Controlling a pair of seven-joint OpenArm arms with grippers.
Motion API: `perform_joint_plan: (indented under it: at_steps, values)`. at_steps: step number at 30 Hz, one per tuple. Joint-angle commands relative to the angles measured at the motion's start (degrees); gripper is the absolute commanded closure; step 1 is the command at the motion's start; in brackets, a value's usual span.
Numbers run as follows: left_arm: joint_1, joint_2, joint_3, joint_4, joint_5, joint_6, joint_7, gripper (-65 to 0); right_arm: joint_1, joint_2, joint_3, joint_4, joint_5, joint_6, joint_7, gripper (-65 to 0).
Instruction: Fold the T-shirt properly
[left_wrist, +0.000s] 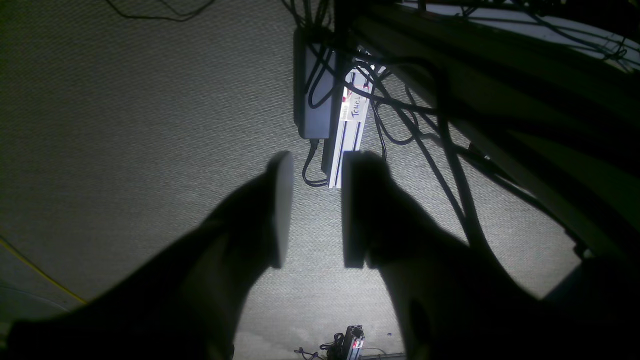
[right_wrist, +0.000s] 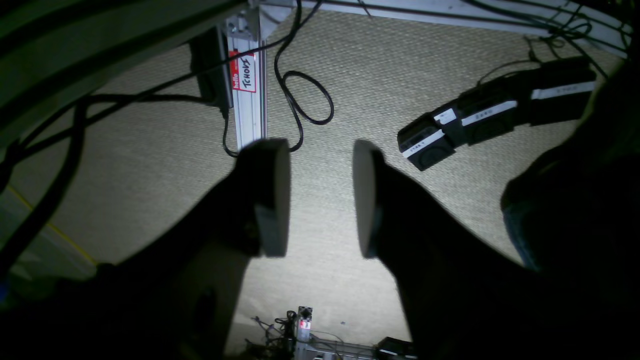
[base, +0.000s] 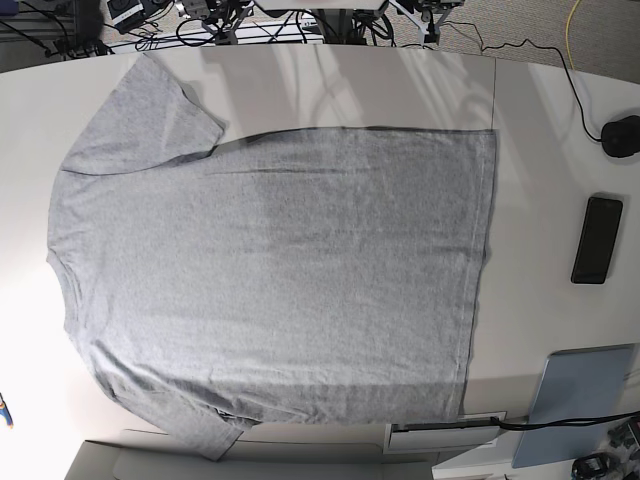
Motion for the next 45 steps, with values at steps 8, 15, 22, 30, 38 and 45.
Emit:
perform_joint_plan:
  at_steps: [8,15,22,30,38,45]
  values:
    - [0.48,-0.02,-0.02,-0.02,-0.37,-0.24,-0.33,-18.5,-0.17,1.07,0.07,0.31,0.13,0.28,0.42,-21.5]
    - [0.76,-0.07,-0.02,0.02,-0.37,-0.22,-0.33,-18.5,-0.17,1.05,0.07,0.31,0.13,0.28,0.42,-21.5]
    - [0.79,-0.04,-0.02,0.02,-0.37,-0.22,-0.31,-18.5,-0.17,1.05,0.07,0.31,0.13,0.28,0.39,-21.5]
    - [0.98,-0.02,-0.02,0.09,-0.39,-0.22,-0.33,-18.5,-0.17,1.05,0.07,0.31,0.13,0.28,0.15,-21.5]
    - [0.98,-0.02,-0.02,0.94,-0.37,-0.22,-2.01,-18.5,-0.81,1.03,0.07,0.37,0.13,0.28,2.12,-21.5]
    - [0.94,-0.02,-0.02,1.44,-0.37,-0.24,0.31,-18.5,-1.33,1.05,0.07,0.37,0.13,0.26,1.88,-21.5]
